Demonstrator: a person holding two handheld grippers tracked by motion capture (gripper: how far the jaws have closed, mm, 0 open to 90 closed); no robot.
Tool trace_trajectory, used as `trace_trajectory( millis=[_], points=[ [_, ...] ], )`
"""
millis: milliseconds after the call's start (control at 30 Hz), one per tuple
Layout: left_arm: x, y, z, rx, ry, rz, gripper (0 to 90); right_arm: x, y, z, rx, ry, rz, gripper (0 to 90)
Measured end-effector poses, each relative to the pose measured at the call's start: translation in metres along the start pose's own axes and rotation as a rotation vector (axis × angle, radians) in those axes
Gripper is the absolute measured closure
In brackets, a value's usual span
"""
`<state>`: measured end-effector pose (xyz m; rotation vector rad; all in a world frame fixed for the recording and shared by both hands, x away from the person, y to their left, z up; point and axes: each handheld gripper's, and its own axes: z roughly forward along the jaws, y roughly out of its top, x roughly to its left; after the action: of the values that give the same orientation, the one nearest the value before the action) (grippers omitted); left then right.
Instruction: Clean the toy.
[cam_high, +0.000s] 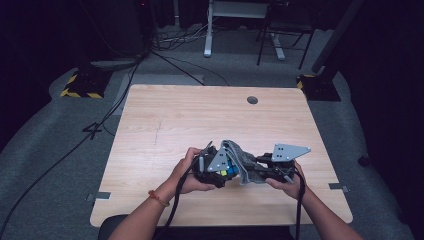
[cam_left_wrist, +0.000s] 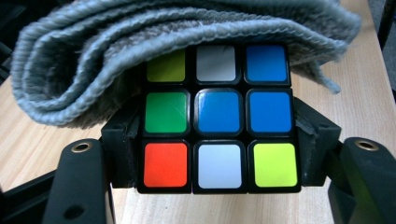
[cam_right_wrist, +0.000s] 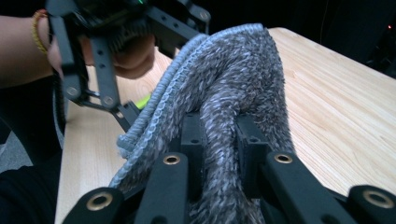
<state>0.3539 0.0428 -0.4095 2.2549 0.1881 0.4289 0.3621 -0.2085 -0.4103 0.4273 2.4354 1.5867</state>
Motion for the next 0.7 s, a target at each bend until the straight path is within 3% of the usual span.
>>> trace_trajectory(
  millis=[133, 300, 467, 700],
  points=[
    [0.002, 0.001, -0.006, -0.029, 0.010, -0.004, 33.2, -0.005, -0.005, 0.006, 0.055, -0.021, 0.011, 77.2],
    [0.004, 0.001, -0.010, -0.037, 0.016, -0.011, 33.1, -0.006, -0.008, 0.010, 0.084, -0.025, 0.017, 77.2],
    [0.003, 0.000, -0.008, -0.036, 0.000, -0.019, 33.1, -0.002, -0.005, 0.007, 0.054, -0.018, 0.001, 77.5],
    [-0.001, 0.001, -0.002, 0.012, 0.013, 0.010, 32.9, 0.008, 0.002, 0.002, 0.011, -0.037, -0.052, 77.7]
  ],
)
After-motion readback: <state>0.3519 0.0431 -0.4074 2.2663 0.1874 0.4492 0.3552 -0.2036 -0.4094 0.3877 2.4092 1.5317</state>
